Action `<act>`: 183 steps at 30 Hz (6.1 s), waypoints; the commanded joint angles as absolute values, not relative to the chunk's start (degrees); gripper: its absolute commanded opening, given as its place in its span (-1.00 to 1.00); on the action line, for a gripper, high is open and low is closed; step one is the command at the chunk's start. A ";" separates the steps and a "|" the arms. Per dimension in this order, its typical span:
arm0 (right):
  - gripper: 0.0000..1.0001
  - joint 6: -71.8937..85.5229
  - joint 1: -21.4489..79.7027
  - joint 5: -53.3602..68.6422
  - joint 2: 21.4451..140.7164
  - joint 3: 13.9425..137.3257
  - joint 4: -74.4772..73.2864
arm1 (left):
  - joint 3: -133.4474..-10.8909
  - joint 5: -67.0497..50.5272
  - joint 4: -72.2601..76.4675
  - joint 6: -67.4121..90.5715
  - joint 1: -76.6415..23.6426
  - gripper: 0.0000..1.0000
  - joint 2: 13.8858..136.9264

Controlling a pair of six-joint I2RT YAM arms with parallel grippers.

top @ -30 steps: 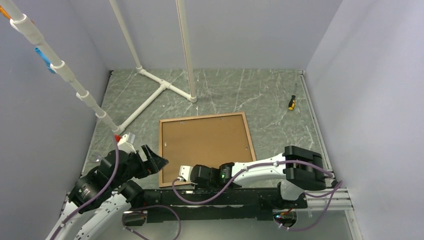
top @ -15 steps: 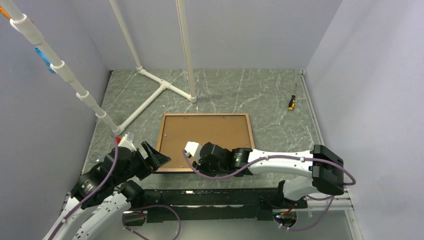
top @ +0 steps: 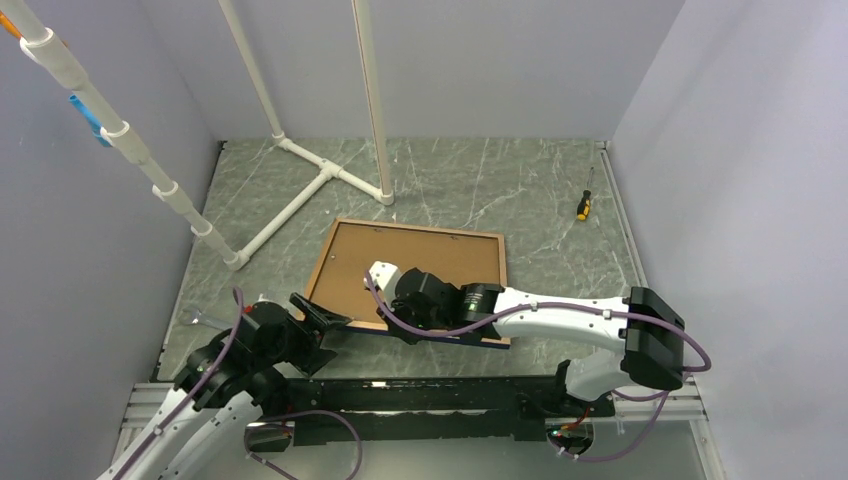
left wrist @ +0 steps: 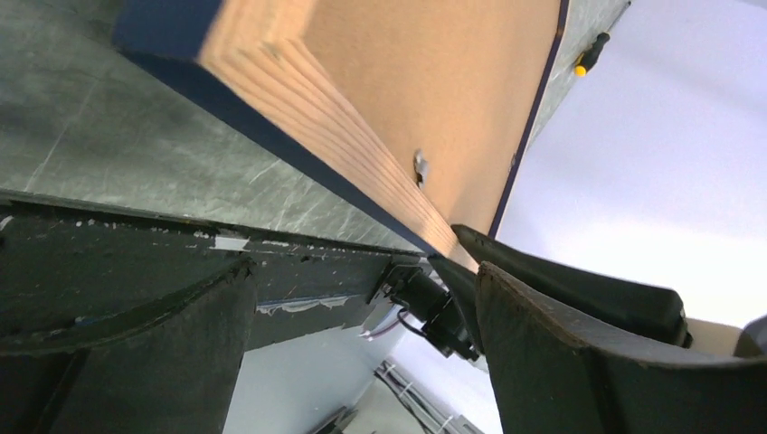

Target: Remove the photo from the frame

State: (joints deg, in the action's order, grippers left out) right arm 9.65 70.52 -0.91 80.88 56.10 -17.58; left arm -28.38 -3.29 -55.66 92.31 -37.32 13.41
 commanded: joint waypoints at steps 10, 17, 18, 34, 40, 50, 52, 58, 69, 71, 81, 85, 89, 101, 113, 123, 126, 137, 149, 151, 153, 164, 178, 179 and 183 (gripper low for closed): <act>-1.00 14.10 69.98 -0.26 81.95 60.34 -13.21 | -20.40 -1.65 -35.11 101.05 -37.28 0.68 19.58; -1.00 14.41 69.96 1.53 82.36 60.49 -12.31 | -20.36 2.97 -37.61 102.95 -37.41 0.54 19.10; -1.00 14.41 69.96 1.76 82.35 60.32 -12.00 | -20.30 3.66 -37.73 103.02 -37.44 0.54 18.71; -1.00 14.80 70.24 1.19 83.77 63.95 -16.24 | -21.79 5.44 -37.63 100.92 -37.42 -0.73 18.29; 0.02 14.32 76.10 -12.44 83.46 70.17 -28.67 | -25.64 4.76 -43.73 102.43 -37.43 -1.00 19.51; 0.96 16.80 90.34 -38.54 89.55 79.85 -46.14 | -29.68 4.32 -49.32 105.43 -37.41 -1.00 20.42; 0.96 17.14 92.24 -43.59 92.51 81.75 -49.55 | -29.92 4.11 -49.53 106.02 -37.41 -1.00 20.31; 0.82 16.59 93.79 -52.81 101.97 87.41 -58.72 | -31.23 4.48 -51.24 106.57 -37.38 -1.00 20.41; 0.36 11.72 92.45 -53.58 108.97 87.49 -57.19 | -30.92 3.86 -52.41 107.57 -37.43 -1.00 20.27; 0.25 11.02 92.03 -53.55 109.20 86.79 -56.17 | -30.56 3.97 -52.23 107.66 -37.42 -1.00 20.01; 0.07 8.51 89.20 -53.92 110.18 84.78 -53.24 | -30.23 3.60 -52.63 108.10 -37.42 -1.00 19.70; -0.02 7.82 88.92 -54.32 110.46 84.08 -52.39 | -30.68 3.89 -53.52 108.33 -37.36 -1.00 19.72; -0.24 7.60 88.87 -54.75 110.57 84.20 -52.14 | -31.75 5.08 -55.14 108.56 -37.44 -1.00 19.58; -1.00 4.56 88.45 -51.47 109.26 88.78 -54.27 | -36.17 9.68 -58.61 103.59 -37.41 0.33 16.88; -1.00 -2.52 84.60 -37.91 101.83 94.02 -54.35 | -54.97 27.27 -64.23 76.33 -37.39 0.59 11.49; -1.00 -5.62 76.30 -22.17 97.64 99.94 -56.36 | -62.44 34.10 -75.98 73.43 -37.41 0.51 11.77; -1.00 -5.99 73.51 -17.65 98.27 103.04 -58.38 | -63.60 34.69 -77.16 72.67 -37.42 0.49 11.95; -1.00 -4.81 67.23 -4.75 101.45 118.20 -64.39 | -63.05 33.53 -76.13 71.01 -37.43 0.46 11.19; -1.00 -1.26 60.20 9.02 107.56 126.85 -68.66 | -63.01 33.39 -75.79 70.58 -37.39 0.44 10.27; -1.00 -1.37 58.43 10.72 109.51 128.83 -68.86 | -62.88 33.24 -75.44 70.53 -37.44 0.43 10.45; -1.00 -1.89 56.42 12.76 111.58 130.82 -69.23 | -62.75 33.04 -74.85 70.37 -37.43 0.43 10.75; -1.00 -4.59 47.41 23.41 122.02 138.22 -70.44 | -61.62 32.39 -73.48 69.82 -37.44 0.43 11.69; -1.00 -1.98 41.74 30.49 119.89 120.88 -57.09 | -61.58 32.90 -73.35 69.41 -37.44 0.43 11.40; -1.00 -2.01 41.00 31.64 119.55 119.46 -56.52 | -61.41 32.80 -73.14 69.38 -37.37 0.43 11.36; -1.00 -2.08 38.52 35.23 116.97 112.55 -52.83 | -60.84 32.44 -72.62 69.43 -37.37 0.43 11.60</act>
